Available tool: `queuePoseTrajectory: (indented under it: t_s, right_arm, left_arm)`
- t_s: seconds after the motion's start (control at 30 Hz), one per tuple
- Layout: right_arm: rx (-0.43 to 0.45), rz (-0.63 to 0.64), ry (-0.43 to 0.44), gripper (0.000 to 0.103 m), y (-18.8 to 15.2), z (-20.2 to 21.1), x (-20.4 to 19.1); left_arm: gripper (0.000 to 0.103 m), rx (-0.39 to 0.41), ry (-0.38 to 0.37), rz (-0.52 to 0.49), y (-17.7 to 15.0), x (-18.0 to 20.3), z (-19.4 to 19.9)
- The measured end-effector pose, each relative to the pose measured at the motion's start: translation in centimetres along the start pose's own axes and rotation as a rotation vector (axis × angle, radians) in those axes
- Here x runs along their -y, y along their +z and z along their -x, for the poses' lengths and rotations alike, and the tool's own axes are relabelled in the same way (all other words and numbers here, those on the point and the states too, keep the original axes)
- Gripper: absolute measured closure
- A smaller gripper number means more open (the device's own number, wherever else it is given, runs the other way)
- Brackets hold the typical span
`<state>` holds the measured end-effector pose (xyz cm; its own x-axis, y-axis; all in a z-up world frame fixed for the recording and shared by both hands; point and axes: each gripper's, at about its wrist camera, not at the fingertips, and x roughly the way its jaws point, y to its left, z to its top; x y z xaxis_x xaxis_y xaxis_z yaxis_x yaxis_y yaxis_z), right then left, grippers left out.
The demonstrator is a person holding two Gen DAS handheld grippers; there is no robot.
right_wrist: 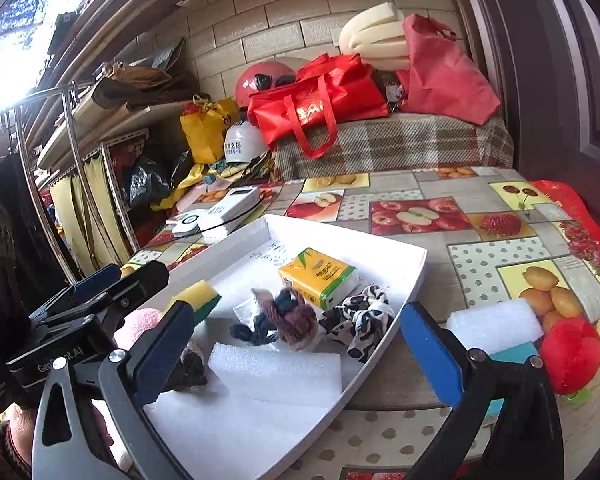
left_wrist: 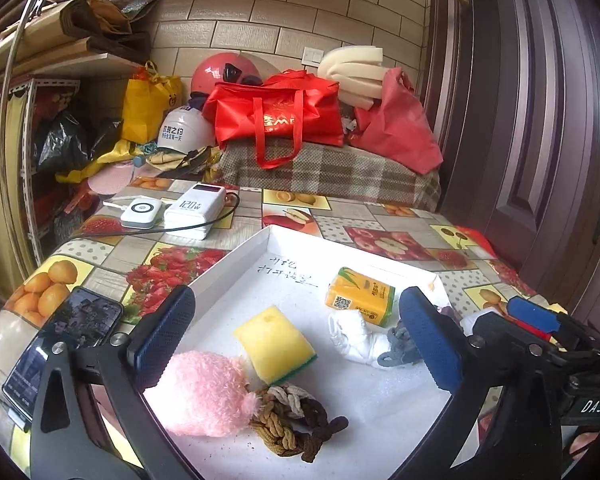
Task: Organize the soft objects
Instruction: 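Move both grippers back toward the teal tissue pack and red ball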
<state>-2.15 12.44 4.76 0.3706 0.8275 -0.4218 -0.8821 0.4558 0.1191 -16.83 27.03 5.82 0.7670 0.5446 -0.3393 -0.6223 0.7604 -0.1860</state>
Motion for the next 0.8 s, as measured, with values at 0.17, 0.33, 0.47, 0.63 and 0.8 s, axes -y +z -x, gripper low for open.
queuePoseTrajectory:
  t_s: [0.17,0.33,0.47,0.63,0.8]
  right_arm:
    - [0.129,0.01,-0.083,0.0,0.4,3.2,0.8]
    - [0.083,-0.045,-0.21,0.0,-0.2,4.4,4.0]
    - [0.106,-0.084,-0.304,0.0,-1.3,6.7,7.8]
    - [0.195,-0.068,-0.438,0.0,-2.3,10.6,11.8]
    - [0.141,-0.107,-0.553,0.0,-3.6,11.5,15.7]
  left_arm:
    - [0.0,0.049,-0.051,-0.04,-0.1,1.6,1.3]
    - [0.0,0.122,-0.221,-0.077,-0.4,4.1,3.9]
    - [0.0,0.077,-0.386,-0.158,-1.8,8.2,4.7]
    - [0.0,-0.064,-0.517,-0.308,-4.6,13.8,4.2]
    - [0.0,-0.104,-0.501,-0.382,-5.3,15.7,3.9]
